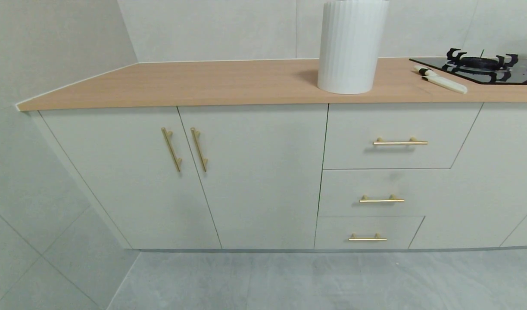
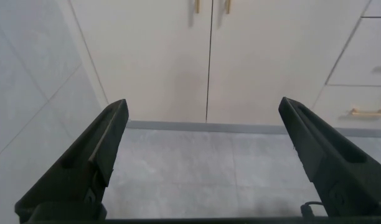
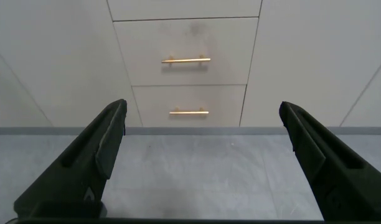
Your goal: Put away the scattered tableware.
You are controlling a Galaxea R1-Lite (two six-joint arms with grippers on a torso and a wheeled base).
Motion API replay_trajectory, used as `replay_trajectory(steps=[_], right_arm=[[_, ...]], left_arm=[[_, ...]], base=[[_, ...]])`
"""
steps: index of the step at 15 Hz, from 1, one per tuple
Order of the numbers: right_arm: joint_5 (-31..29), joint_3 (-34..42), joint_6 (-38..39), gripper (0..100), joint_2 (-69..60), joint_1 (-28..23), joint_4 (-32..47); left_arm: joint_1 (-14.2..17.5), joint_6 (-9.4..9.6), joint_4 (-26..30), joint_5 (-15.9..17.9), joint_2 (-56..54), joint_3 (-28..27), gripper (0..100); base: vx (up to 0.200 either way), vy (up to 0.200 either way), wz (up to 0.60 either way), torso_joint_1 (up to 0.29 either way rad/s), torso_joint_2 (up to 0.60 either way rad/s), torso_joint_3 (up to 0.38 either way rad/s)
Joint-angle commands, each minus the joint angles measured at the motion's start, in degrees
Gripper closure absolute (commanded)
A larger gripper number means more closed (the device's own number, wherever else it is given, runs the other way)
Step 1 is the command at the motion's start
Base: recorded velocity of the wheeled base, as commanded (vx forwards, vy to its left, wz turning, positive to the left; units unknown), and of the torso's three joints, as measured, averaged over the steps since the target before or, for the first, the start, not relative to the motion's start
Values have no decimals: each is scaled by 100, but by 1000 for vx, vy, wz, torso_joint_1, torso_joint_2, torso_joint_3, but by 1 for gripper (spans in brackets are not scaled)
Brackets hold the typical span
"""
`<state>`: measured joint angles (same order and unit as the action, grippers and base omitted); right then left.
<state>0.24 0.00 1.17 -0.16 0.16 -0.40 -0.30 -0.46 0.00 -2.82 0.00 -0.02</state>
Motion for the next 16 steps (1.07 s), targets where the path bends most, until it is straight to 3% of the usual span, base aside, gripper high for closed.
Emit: replay_trajectory(steps=[1,16], right_arm=[[2,0,6,0,16,2,-4],[2,0,15,0,16,2,-4]], left_arm=[[4,-6,0,0,0,2,0],[-5,-6,0,0,0,2,0]], base=[[200,0,0,2,7,-2],[187,0,0,1,2,3]])
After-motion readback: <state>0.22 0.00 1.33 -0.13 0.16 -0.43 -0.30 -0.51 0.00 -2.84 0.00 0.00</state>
